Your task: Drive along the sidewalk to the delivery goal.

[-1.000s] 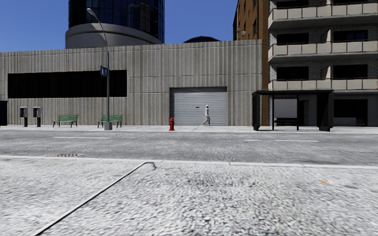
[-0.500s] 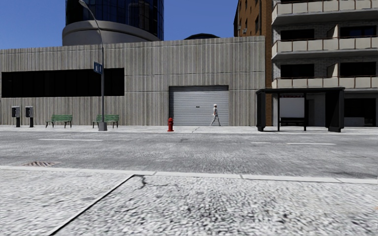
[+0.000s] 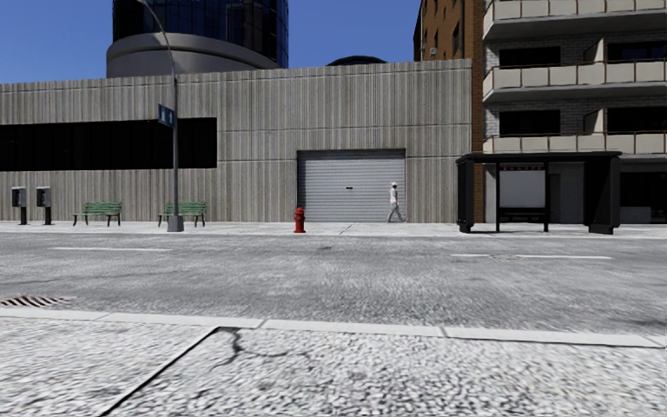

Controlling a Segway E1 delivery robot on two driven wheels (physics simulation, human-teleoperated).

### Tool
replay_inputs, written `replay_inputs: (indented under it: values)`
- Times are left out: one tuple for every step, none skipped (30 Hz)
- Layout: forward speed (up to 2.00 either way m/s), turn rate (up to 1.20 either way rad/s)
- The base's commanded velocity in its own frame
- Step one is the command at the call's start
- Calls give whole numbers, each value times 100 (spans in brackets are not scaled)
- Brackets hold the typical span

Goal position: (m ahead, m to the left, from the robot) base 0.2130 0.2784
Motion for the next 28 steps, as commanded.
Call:
replay_inputs:
  values:
    - [0, 0]
    - [0, 0]
    - [0, 0]
    - [0, 0]
    - [0, 0]
    - [0, 0]
    - [0, 0]
    - [0, 0]
    - [0, 0]
    - [0, 0]
    - [0, 0]
    - [0, 0]
    - [0, 0]
    - [0, 0]
    - [0, 0]
    - [0, 0]
    - [0, 0]
    - [0, 0]
    - [0, 0]
    - [0, 0]
    - [0, 0]
    - [0, 0]
    - [0, 0]
    - [0, 0]
    - [0, 0]
    - [0, 0]
    - [0, 0]
    - [0, 0]
